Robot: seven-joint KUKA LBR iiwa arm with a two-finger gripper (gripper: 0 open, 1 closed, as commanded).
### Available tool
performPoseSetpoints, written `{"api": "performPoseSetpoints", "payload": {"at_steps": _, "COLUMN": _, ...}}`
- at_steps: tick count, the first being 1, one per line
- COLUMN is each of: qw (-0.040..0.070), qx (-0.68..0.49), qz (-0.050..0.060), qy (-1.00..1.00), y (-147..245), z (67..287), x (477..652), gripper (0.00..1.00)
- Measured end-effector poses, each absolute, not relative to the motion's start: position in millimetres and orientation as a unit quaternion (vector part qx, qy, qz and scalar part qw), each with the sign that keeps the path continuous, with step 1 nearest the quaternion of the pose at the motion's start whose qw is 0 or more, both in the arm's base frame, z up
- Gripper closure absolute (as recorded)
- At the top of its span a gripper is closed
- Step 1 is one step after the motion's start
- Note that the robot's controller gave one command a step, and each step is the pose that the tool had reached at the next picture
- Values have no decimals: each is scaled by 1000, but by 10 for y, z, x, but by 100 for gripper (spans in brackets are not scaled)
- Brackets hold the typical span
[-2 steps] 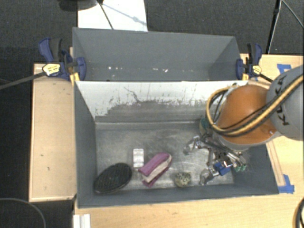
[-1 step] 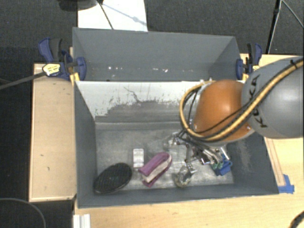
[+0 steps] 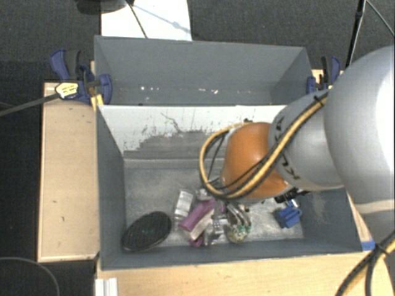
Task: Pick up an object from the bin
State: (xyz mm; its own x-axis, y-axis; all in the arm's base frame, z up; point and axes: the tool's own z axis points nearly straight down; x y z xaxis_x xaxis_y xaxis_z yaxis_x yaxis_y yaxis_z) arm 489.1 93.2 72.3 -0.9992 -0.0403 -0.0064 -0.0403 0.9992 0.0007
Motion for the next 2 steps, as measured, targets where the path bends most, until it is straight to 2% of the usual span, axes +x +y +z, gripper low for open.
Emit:
{"api": "performPoseSetpoints", "payload": {"at_steps": 1, "qw": 8, "qx": -22, "qz": 1, "qy": 1000, "y": 932, "z": 742, "x": 4920, "gripper": 100}}
{"api": "performPoseSetpoints", "payload": {"at_steps": 2, "qw": 4, "qx": -31, "qz": 1, "qy": 1000, "y": 958, "z": 1893, "x": 4828, "gripper": 100}}
